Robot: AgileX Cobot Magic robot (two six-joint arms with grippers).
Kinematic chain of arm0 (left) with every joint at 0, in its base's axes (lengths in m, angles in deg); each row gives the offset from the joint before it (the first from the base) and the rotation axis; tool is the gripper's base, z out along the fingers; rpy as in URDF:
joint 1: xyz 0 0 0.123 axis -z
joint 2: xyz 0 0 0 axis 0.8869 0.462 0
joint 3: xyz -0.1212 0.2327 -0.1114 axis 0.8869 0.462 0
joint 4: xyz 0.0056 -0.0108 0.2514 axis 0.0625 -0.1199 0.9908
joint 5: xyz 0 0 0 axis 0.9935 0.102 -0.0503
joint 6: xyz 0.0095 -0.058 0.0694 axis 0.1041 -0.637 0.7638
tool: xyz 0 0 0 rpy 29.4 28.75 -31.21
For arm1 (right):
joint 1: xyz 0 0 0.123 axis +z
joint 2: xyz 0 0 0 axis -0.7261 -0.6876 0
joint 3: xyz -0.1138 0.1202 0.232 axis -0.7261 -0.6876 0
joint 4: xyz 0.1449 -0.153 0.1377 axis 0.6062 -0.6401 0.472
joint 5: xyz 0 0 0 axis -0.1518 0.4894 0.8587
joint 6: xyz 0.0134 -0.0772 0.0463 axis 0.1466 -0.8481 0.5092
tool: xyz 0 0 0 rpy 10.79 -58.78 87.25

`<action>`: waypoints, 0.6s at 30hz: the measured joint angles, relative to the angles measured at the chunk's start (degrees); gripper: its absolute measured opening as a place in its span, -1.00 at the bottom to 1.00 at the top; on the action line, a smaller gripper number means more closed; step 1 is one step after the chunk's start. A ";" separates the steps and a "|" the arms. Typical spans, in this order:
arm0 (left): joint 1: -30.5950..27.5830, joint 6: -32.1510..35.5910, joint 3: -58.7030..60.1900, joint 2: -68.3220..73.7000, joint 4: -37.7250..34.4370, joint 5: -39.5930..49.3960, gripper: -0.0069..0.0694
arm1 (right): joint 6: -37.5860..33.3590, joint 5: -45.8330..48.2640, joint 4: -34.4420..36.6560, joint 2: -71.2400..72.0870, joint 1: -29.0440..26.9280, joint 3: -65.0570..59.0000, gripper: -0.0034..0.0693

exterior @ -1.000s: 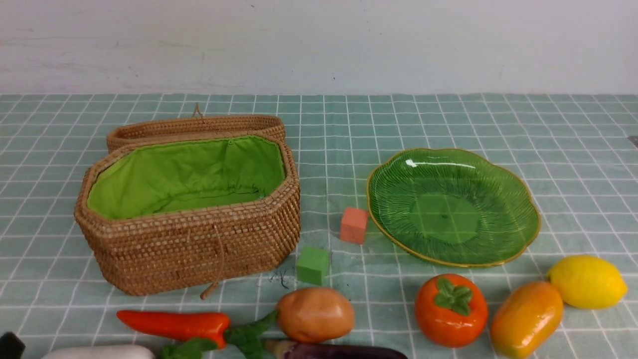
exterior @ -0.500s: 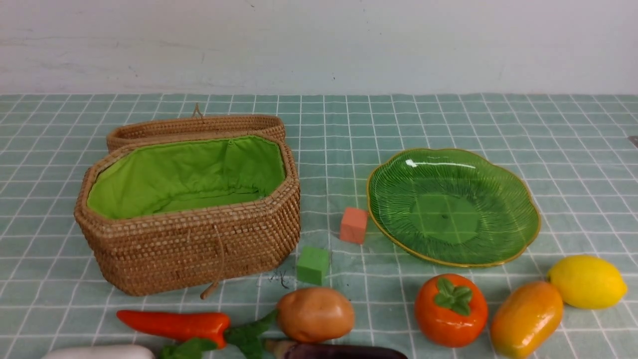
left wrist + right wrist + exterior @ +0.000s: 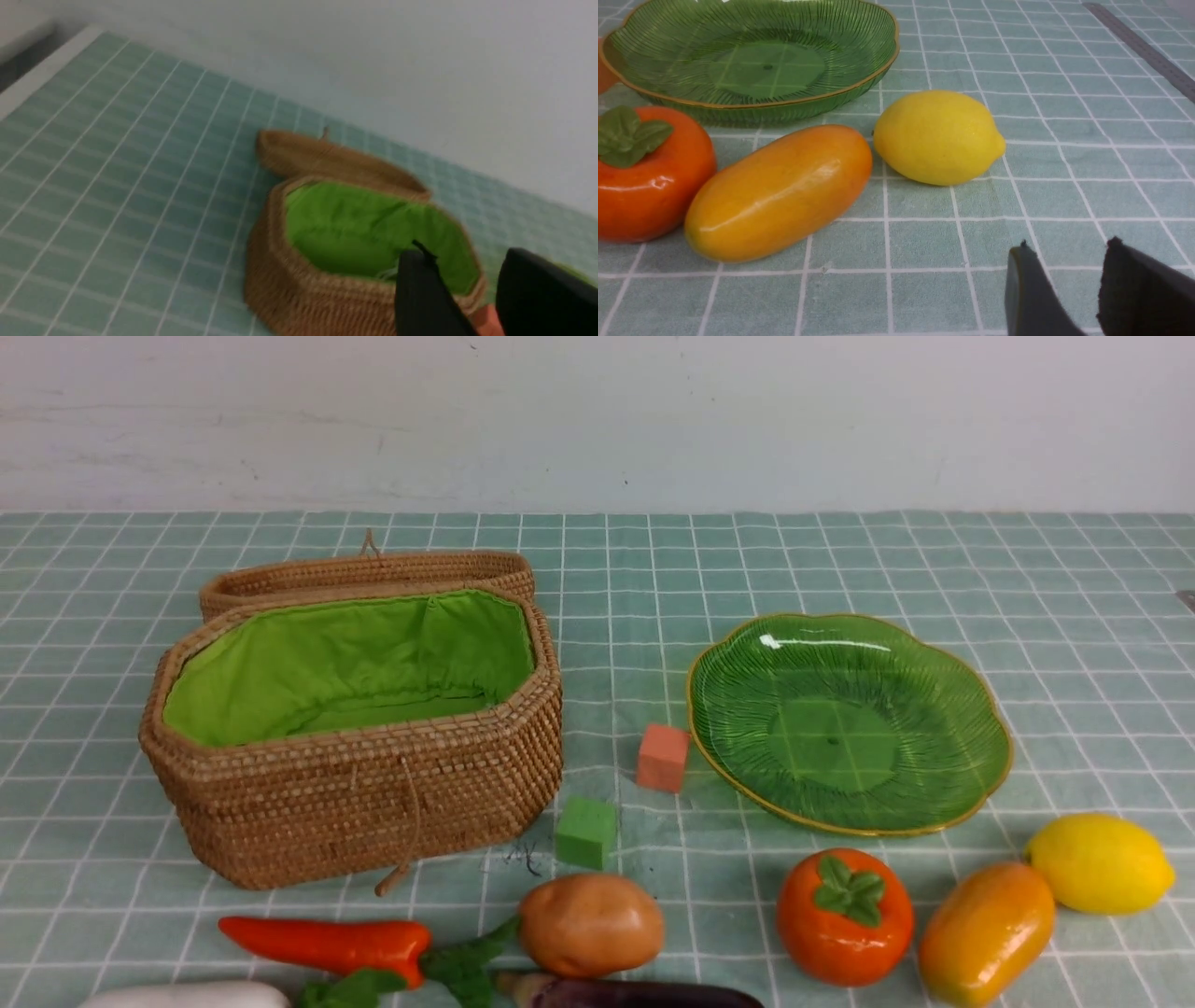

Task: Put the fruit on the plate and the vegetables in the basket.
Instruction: Take a daikon with your left arm and place it on the basket on the left.

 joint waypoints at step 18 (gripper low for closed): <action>1.01 -29.03 22.74 17.81 -3.45 4.37 0.01 | 0.00 0.00 0.00 0.00 0.00 0.00 -0.24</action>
